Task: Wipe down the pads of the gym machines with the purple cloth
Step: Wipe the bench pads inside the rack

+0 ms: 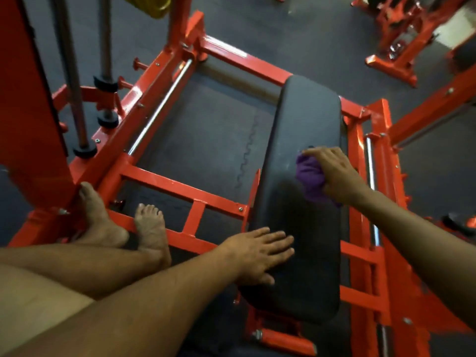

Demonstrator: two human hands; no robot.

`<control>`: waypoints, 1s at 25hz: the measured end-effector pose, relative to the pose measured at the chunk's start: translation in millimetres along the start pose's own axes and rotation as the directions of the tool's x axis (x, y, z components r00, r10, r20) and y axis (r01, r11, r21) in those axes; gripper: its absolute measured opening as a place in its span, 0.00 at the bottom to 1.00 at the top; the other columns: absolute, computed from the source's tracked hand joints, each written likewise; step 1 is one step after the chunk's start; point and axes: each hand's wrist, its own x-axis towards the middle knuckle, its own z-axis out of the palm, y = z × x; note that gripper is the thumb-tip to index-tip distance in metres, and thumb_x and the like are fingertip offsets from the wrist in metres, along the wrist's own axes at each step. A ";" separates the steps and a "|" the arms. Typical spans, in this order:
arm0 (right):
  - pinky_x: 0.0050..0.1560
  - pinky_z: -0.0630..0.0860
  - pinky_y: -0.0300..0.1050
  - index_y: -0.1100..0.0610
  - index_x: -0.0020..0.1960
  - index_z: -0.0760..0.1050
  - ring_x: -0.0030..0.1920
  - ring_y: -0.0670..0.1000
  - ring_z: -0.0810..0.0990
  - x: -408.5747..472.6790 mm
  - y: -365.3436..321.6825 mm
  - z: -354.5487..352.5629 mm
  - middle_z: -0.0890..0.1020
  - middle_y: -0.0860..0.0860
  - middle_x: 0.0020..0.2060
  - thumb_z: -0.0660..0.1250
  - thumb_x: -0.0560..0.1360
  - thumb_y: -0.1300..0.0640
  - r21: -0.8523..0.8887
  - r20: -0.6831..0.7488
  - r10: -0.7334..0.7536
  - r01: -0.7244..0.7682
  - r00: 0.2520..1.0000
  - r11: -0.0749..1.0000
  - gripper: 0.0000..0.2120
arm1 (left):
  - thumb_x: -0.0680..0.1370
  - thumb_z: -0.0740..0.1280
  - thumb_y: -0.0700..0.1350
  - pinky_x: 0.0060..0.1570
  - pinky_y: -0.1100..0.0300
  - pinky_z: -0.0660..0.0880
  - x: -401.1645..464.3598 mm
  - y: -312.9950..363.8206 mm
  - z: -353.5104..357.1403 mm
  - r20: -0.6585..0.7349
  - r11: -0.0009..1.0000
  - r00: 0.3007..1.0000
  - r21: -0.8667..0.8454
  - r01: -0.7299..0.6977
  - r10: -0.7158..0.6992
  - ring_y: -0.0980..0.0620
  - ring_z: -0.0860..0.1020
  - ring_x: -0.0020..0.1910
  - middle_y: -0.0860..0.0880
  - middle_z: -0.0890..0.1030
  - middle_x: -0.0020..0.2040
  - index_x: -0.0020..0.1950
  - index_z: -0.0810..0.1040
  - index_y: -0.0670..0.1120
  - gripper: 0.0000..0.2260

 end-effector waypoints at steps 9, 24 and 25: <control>0.64 0.64 0.66 0.42 0.59 0.75 0.64 0.60 0.74 219.9 -22.6 73.3 0.77 0.48 0.63 0.59 0.76 0.34 -0.526 0.647 0.090 0.357 0.757 0.772 0.18 | 0.82 0.56 0.68 0.76 0.42 0.28 30.0 -40.4 3.1 0.020 0.991 0.991 0.035 -0.131 0.130 0.51 0.33 0.81 0.53 0.37 0.84 0.84 0.41 0.54 0.38; 0.56 0.70 0.58 0.46 0.50 0.75 0.59 0.56 0.78 210.0 -25.1 56.7 0.81 0.48 0.49 0.50 0.67 0.26 -0.483 0.560 0.000 0.328 0.828 0.812 0.29 | 0.79 0.55 0.73 0.78 0.45 0.29 27.9 -45.6 14.0 -0.076 0.998 0.995 0.006 -0.068 0.068 0.51 0.33 0.82 0.52 0.37 0.84 0.85 0.40 0.52 0.44; 0.55 0.70 0.57 0.47 0.49 0.75 0.58 0.57 0.79 206.4 -29.8 61.5 0.81 0.49 0.49 0.49 0.66 0.27 -0.477 0.552 0.012 0.303 0.834 0.825 0.29 | 0.79 0.55 0.73 0.78 0.45 0.28 28.0 -45.8 11.9 -0.068 0.997 0.995 0.008 -0.072 0.073 0.51 0.33 0.82 0.52 0.37 0.84 0.85 0.40 0.52 0.44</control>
